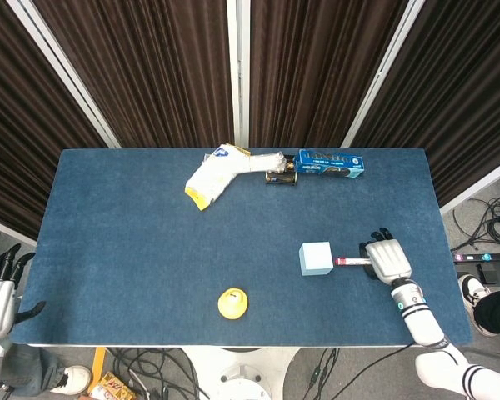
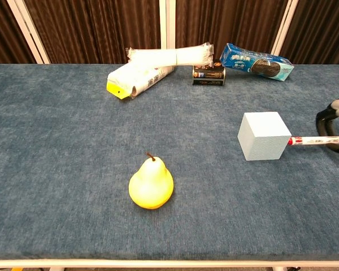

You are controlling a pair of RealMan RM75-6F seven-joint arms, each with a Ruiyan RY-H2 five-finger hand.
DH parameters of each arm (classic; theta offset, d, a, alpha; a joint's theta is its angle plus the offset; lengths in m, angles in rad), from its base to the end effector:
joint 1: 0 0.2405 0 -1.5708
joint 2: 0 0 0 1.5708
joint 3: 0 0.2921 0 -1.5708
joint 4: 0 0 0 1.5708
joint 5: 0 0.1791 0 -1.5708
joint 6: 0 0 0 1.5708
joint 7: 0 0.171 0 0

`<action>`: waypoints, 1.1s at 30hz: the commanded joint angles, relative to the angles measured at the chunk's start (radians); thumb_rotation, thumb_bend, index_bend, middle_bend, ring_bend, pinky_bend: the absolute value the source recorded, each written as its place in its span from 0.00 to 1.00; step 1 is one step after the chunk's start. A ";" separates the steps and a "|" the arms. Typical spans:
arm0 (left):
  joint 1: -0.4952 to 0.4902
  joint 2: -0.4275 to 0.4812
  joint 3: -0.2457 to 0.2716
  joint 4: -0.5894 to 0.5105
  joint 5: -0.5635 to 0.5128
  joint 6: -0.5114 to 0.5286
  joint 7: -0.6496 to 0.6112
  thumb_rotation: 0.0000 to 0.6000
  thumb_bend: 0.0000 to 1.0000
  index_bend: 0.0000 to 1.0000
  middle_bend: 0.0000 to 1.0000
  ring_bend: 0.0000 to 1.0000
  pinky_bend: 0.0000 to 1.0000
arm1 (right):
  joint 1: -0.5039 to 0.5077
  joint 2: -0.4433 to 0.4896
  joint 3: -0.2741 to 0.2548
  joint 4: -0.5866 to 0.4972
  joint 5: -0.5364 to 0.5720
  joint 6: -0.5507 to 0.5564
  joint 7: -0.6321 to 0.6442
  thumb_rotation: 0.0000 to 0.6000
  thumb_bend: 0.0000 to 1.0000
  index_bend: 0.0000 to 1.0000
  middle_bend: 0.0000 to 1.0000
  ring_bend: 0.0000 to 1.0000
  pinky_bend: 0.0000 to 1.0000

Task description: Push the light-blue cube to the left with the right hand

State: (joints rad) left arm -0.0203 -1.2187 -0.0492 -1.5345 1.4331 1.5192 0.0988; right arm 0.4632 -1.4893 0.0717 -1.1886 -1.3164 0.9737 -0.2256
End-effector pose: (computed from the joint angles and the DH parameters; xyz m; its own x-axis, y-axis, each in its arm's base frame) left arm -0.3604 0.1855 0.1842 0.4612 0.0063 0.8873 0.8805 0.1201 -0.4585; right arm -0.3296 -0.3366 0.0444 0.6268 -0.2835 0.7258 -0.7790 -0.2085 0.5913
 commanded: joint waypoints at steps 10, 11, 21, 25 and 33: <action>-0.008 0.002 -0.003 -0.007 0.005 -0.005 0.006 1.00 0.06 0.22 0.15 0.12 0.09 | -0.001 0.047 0.005 -0.067 0.032 -0.021 0.011 1.00 0.51 0.71 0.64 0.23 0.15; -0.008 0.002 -0.003 -0.007 0.005 -0.005 0.006 1.00 0.06 0.22 0.15 0.12 0.09 | 0.006 0.041 0.008 -0.066 0.036 -0.031 0.008 1.00 0.51 0.71 0.64 0.23 0.15; 0.001 0.004 0.002 -0.005 0.002 0.001 -0.002 1.00 0.06 0.22 0.15 0.12 0.09 | 0.094 -0.037 0.054 -0.129 0.097 -0.106 -0.064 1.00 0.52 0.72 0.65 0.23 0.15; 0.002 0.005 0.001 -0.005 0.003 0.003 -0.003 1.00 0.06 0.22 0.15 0.12 0.09 | 0.137 -0.064 0.077 -0.174 0.146 -0.129 -0.134 1.00 0.52 0.72 0.65 0.23 0.15; 0.005 0.004 0.003 -0.002 0.004 0.006 -0.008 1.00 0.06 0.22 0.15 0.12 0.09 | 0.231 -0.153 0.120 -0.197 0.287 -0.134 -0.312 1.00 0.52 0.73 0.65 0.24 0.15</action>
State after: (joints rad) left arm -0.0149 -1.2142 -0.0462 -1.5371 1.4371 1.5252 0.0912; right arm 0.6646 -1.6137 0.1747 -1.3761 -1.0671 0.8401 -0.4982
